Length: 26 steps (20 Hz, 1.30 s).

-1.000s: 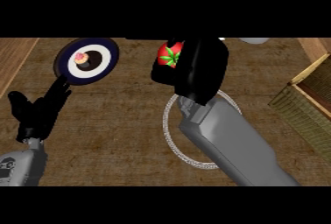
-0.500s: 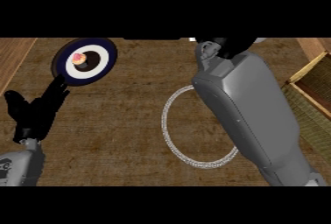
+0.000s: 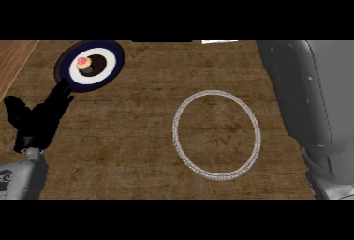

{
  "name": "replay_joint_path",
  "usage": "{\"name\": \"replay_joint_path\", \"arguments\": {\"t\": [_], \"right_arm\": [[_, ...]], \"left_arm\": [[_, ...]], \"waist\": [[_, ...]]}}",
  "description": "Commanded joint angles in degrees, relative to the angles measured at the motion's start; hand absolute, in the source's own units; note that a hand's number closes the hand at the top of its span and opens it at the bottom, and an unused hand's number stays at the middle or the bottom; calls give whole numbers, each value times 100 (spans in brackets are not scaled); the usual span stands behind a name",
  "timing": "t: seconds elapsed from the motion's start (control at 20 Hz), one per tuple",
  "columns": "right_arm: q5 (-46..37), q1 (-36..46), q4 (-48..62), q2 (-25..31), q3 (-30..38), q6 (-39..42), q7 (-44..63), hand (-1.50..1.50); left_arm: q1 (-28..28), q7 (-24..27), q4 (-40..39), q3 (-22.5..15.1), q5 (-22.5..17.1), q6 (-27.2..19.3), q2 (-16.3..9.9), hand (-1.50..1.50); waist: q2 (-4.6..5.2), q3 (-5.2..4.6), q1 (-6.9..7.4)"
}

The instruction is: Pick the tomato from the placemat and place it in the basket

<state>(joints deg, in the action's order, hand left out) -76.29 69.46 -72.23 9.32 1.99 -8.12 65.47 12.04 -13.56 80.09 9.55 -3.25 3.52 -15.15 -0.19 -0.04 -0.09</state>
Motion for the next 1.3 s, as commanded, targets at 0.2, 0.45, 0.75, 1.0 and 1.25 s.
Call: {"name": "replay_joint_path", "arguments": {"t": [0.2,0.45,0.75,1.0,1.25], "right_arm": [[-106,-556,-150,669,672,500,118,150],[226,-1454,-756,963,1093,545,-352,150],[701,-2248,-1421,1309,1515,536,-907,150],[727,-2659,-1655,1107,1499,170,-840,150],[450,-3060,-1440,1196,2117,-684,-695,-150]], "left_arm": [[-334,206,133,-25,-10,54,103,0],[65,77,-38,-15,95,-171,167,0],[-205,170,93,-69,139,-5,118,0],[218,-210,11,39,13,34,41,0],[148,-85,53,112,34,-20,24,0]], "waist": [[-2,4,-8],[7,6,-54],[8,6,-5],[17,4,5],[23,6,8]]}}
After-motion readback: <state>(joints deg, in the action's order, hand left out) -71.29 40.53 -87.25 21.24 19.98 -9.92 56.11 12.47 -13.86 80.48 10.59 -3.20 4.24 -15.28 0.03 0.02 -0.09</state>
